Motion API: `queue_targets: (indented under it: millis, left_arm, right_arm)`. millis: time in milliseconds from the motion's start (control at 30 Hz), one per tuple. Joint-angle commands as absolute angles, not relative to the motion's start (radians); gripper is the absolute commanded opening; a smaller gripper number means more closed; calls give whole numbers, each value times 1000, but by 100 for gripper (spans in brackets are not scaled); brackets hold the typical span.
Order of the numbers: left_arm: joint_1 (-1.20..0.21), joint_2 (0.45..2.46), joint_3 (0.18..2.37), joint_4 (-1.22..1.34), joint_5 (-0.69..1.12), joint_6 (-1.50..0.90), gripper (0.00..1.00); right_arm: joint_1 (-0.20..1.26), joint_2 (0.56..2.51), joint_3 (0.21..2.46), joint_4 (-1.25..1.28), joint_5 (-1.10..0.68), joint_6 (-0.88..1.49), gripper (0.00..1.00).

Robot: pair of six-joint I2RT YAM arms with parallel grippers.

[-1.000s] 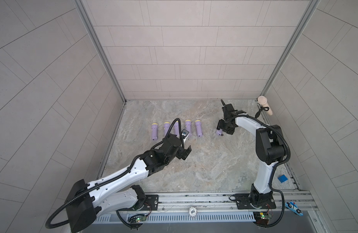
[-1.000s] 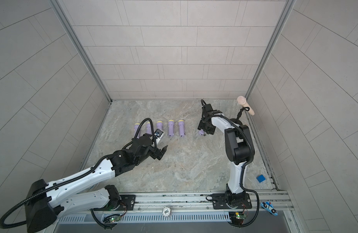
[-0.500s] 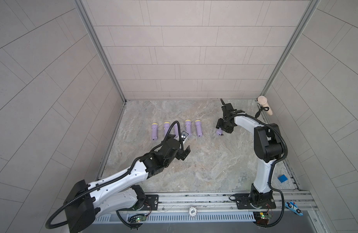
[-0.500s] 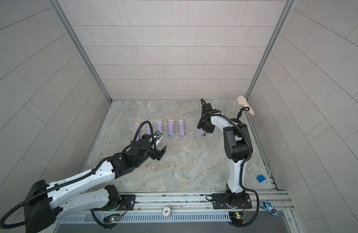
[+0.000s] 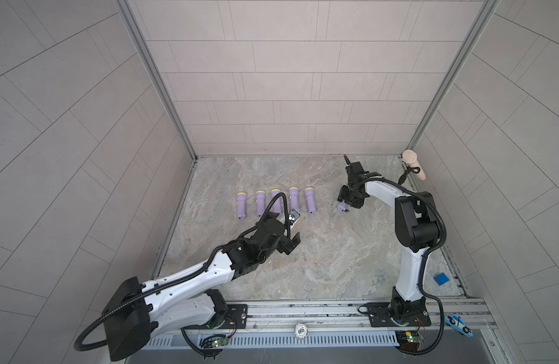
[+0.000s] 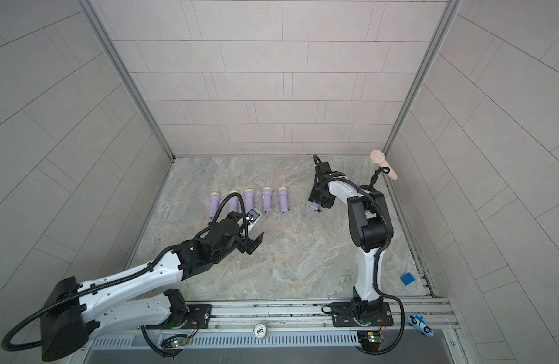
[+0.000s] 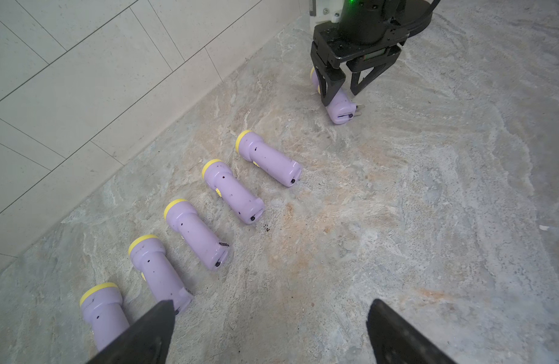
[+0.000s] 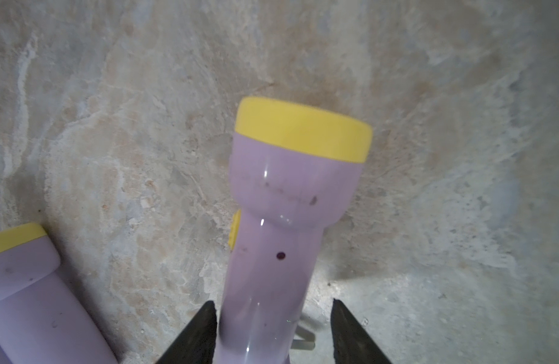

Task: Close the plug at the bottom of the flashlight
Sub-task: Pick up the flashlight from the center of the board.

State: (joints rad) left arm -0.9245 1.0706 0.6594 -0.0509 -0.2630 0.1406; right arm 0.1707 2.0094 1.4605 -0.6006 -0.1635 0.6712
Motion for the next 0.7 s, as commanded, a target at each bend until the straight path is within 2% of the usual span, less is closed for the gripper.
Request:
queue_targets:
  millis: [0,667]
  left_arm:
    - [-931,1071,649,-28,-267,170,100]
    - [-931,1075,651,-30,-281,178,100]
  right_arm:
    - [168,2038,1481,-607,-159,669,59]
    - [166,2070,1488,-601,-158,666,54]
